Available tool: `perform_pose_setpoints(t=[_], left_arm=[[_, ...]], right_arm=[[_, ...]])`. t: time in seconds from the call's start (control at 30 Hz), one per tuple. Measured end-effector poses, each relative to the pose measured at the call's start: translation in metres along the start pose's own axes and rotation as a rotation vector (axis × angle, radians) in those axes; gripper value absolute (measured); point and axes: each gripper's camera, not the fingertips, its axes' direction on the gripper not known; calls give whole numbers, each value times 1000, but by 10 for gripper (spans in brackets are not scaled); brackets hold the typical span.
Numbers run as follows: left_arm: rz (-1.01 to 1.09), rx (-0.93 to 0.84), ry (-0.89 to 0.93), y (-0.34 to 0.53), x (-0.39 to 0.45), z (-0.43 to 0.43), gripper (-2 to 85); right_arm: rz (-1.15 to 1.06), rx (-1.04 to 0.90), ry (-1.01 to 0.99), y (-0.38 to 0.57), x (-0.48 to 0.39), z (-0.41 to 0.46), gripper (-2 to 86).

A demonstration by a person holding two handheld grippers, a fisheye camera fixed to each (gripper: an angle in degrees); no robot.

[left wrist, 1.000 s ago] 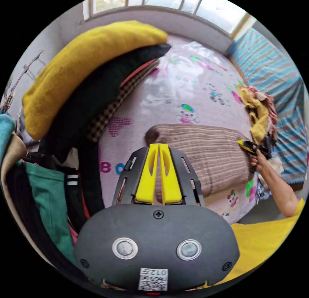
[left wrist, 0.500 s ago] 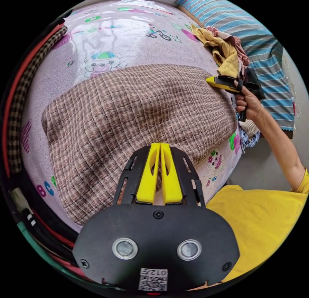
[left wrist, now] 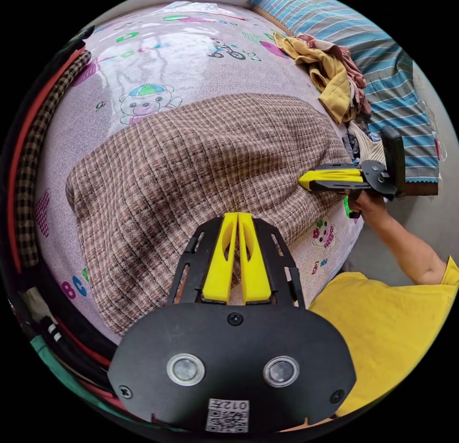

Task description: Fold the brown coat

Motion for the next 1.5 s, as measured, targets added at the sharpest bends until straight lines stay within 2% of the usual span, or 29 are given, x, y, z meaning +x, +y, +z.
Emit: perform_pose_setpoints(t=[0.13, 0.2, 0.27, 0.37, 0.43, 0.53, 0.6, 0.7, 0.8, 0.9, 1.0, 1.03, 1.07, 1.13, 1.2, 1.27, 1.37, 1.5], left_arm=[[32, 43, 52, 16, 4, -28, -1], [11, 121, -30, 33, 5, -55, -1], [-51, 199, -186, 56, -3, -85, -1], [-177, 202, -212, 64, -38, -100, -1], [-228, 196, -166, 62, -61, -98, -1], [-263, -2, -211, 47, -88, -69, -1], [-264, 9, -229, 46, -92, -69, -1], [-345, 119, -303, 61, -92, -102, -1], [-415, 284, -335, 105, -79, -155, 0], [-501, 430, -221, 170, -70, -184, 7], [-619, 422, 154, 225, -94, -159, 29], [-643, 421, 285, 244, -108, -146, 47], [-696, 447, 314, 263, -121, -141, 63], [-737, 488, 254, 282, -142, -148, 93], [-713, 435, 240, 282, -168, -153, 125], [-687, 355, 330, 270, -206, -150, 160], [-685, 298, 391, 250, -244, -148, 182], [-623, 256, 448, 225, -268, -151, 194]], right_arm=[[-12, -23, -70, 3, 1, -24, 5], [-1, 56, -49, 20, 0, -54, 5], [-11, 200, 11, 51, 4, -93, 6], [105, 301, 139, 73, 34, -118, 6], [169, 248, 109, 68, 61, -113, 6], [205, 53, 54, 50, 96, -80, 5], [228, 62, 8, 46, 109, -87, 6], [225, 58, -16, 51, 118, -110, 8], [264, 202, -1, 87, 114, -159, 12], [311, 372, -31, 149, 111, -207, 20], [489, 484, -170, 222, 144, -226, 58], [559, 496, -252, 247, 165, -225, 95], [607, 490, -331, 266, 188, -223, 123], [636, 484, -398, 286, 221, -224, 156], [669, 460, -440, 297, 256, -225, 182], [686, 421, -522, 298, 302, -225, 222], [669, 383, -659, 285, 344, -222, 239], [601, 299, -665, 257, 366, -220, 231]])
